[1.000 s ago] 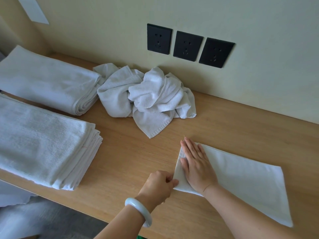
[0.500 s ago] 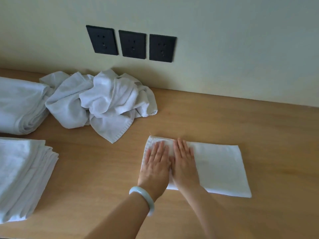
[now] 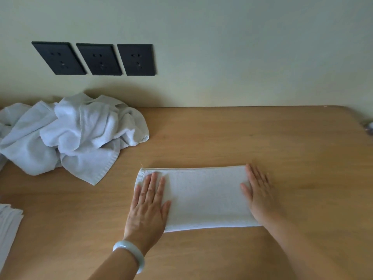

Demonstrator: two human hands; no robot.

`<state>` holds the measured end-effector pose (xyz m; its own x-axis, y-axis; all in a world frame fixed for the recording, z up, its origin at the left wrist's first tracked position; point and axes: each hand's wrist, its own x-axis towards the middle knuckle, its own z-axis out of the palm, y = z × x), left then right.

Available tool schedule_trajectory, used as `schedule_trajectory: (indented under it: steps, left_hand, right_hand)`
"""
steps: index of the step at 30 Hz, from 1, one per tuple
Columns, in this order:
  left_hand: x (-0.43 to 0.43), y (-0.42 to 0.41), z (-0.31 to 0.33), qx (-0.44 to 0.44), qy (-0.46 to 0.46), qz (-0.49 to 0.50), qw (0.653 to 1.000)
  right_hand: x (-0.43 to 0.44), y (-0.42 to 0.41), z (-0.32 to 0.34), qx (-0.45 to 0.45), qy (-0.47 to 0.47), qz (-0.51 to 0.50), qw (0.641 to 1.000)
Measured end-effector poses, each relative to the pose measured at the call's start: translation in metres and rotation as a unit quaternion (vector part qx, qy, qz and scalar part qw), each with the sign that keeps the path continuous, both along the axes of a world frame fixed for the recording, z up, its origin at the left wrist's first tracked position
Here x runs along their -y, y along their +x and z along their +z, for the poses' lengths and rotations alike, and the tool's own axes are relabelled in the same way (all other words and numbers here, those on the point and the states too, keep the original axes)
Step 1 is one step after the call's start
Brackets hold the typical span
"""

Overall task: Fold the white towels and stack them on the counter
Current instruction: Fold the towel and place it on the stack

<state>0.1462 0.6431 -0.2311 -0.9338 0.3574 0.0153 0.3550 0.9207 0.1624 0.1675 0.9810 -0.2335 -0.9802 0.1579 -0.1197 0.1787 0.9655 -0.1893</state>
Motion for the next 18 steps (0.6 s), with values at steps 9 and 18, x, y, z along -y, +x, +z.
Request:
schedule_trajectory:
  steps: [9, 18]
  left_hand:
    - [-0.035, -0.016, 0.014, 0.012, -0.032, -0.044, 0.998]
    - [-0.039, -0.041, 0.018, 0.031, -0.009, -0.002, 0.999]
  right_hand:
    - [0.08, -0.002, 0.015, -0.05, 0.001, 0.119, 0.992]
    - [0.042, -0.023, 0.01, -0.098, 0.035, -0.018, 0.994]
